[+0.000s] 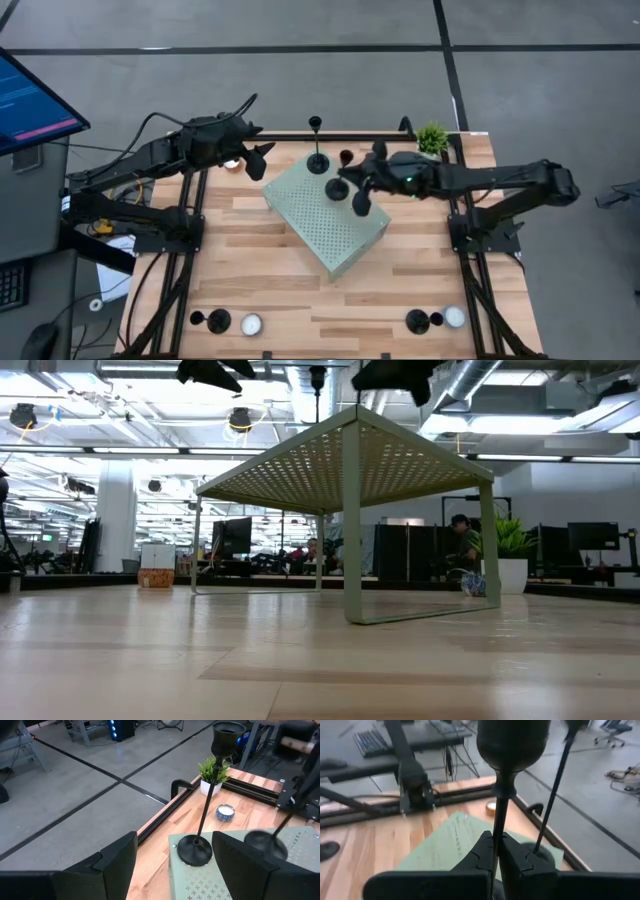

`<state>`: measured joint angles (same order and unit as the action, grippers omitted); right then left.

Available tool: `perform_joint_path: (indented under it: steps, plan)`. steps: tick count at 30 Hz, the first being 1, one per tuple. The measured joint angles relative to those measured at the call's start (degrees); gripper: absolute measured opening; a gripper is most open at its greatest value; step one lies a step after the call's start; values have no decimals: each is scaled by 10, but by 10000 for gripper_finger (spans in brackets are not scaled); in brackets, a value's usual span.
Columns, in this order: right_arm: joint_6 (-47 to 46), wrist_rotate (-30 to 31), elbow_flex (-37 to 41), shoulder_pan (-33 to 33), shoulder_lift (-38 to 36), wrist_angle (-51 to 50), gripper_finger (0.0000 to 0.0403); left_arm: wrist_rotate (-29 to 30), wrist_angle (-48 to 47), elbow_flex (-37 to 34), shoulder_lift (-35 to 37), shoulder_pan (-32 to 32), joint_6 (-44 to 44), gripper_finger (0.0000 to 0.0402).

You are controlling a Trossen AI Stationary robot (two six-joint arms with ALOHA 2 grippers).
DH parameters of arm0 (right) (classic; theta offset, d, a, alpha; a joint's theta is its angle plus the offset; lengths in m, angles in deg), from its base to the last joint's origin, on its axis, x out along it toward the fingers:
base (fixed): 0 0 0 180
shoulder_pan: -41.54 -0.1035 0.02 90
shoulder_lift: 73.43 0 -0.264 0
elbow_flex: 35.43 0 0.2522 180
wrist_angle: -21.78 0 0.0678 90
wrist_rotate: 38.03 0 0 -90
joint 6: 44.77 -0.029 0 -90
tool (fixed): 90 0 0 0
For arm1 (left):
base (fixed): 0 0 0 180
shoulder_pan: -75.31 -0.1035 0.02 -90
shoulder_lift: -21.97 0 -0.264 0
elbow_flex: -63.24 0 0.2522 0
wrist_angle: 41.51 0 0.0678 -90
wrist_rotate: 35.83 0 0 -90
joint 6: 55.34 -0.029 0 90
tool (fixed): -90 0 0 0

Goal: Pick & Place candle stick holders
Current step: Put the top right black candle holder on the shelf

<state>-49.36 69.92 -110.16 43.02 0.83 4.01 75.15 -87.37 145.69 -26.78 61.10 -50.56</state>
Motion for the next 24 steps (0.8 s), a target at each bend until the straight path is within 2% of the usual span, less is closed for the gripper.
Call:
perform_joint_path:
  steps: [6,24]
  plan:
    - [1,1,0,23,30,4,0,0,0,0,0,0,0,258]
    - [31,-37,3,63,30,23,0,0,3,0,0,0,0,258]
